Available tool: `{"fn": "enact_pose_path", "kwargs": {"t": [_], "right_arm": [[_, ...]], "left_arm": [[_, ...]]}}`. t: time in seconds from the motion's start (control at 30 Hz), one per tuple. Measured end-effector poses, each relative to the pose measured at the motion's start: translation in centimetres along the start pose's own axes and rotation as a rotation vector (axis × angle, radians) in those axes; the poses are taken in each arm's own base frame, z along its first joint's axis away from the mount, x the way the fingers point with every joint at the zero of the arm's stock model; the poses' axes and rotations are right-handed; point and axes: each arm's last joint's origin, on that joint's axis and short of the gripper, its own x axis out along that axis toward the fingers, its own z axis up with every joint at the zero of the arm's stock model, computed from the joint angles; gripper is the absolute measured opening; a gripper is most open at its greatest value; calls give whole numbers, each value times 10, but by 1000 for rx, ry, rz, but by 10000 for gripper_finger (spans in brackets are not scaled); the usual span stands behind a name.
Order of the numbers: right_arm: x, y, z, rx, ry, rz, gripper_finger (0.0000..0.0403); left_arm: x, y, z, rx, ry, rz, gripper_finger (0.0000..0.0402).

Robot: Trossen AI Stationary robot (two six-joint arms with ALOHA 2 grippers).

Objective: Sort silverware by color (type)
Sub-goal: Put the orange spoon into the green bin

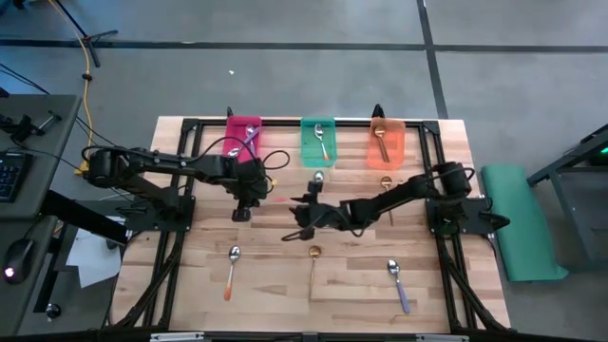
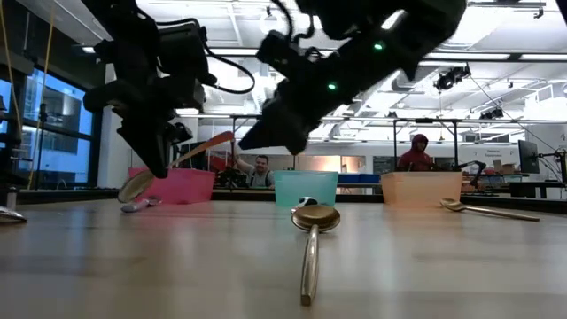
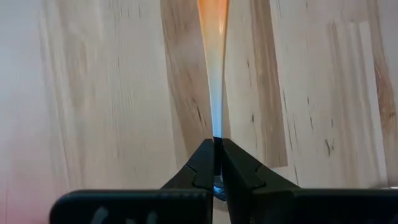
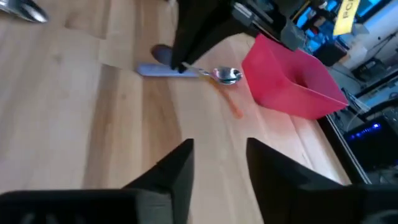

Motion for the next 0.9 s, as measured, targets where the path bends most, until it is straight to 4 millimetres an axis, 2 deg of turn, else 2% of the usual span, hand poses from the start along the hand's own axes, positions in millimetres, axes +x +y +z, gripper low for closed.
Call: {"fn": "enact_pose_path", "kwargs": {"t": [0.13,0.27,0.4,0.9], "right_arm": [[5,-9,10,2,6,-11,158],[9,-15,12,-16,-13,37,158],[13,-20,11,6,-32,112,139],[18,-28,9,16,-58,162,58]], "left_arm": [[0,0,0,6,-3,1,3],[0,0,1,9,-7,1,3],[0,0,1,10,-9,0,3],[0,0,5,28,-61,-38,3]]}}
